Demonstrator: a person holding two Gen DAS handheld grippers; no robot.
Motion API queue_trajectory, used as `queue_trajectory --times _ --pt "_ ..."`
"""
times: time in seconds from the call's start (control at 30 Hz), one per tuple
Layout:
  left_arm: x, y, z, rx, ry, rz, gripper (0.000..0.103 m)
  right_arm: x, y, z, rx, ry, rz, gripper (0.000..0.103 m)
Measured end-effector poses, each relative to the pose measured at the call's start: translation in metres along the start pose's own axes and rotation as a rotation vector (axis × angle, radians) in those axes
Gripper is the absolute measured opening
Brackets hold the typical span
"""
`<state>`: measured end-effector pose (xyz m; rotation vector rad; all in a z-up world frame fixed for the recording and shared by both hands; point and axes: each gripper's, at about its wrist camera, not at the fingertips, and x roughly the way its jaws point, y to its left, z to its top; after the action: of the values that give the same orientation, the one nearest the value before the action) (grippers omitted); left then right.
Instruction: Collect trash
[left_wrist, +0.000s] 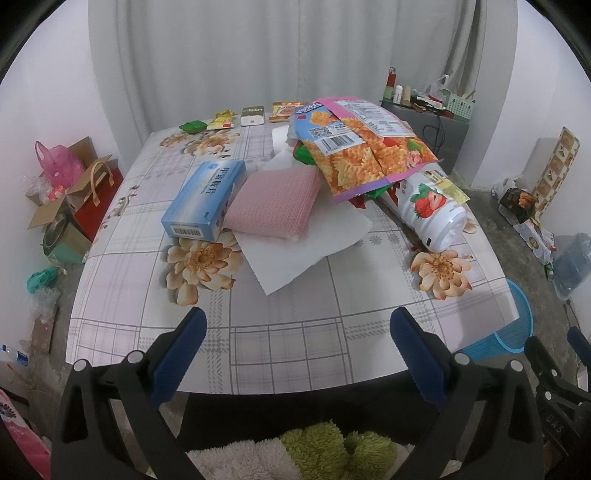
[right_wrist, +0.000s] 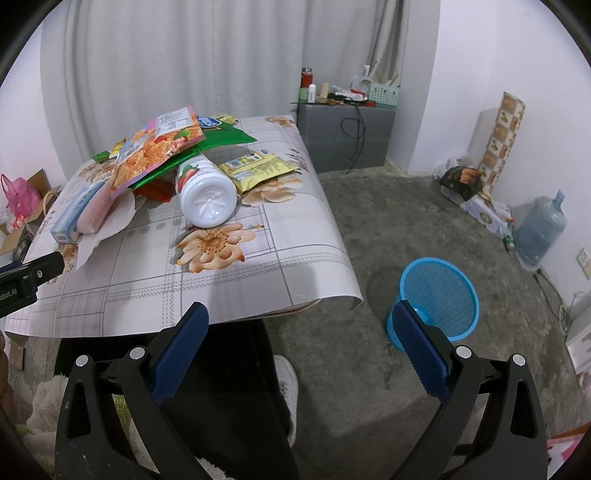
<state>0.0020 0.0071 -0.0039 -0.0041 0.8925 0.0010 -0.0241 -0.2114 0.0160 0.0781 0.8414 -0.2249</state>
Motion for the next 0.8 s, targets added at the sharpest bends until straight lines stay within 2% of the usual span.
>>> queue_trajectory --times 0.8 --pt "0.0004 0.0075 -0.0033 0.000 0.004 0.003 0.097 -0.0007 0.0012 -0.0010 -0.004 0.000 0.002 0.095"
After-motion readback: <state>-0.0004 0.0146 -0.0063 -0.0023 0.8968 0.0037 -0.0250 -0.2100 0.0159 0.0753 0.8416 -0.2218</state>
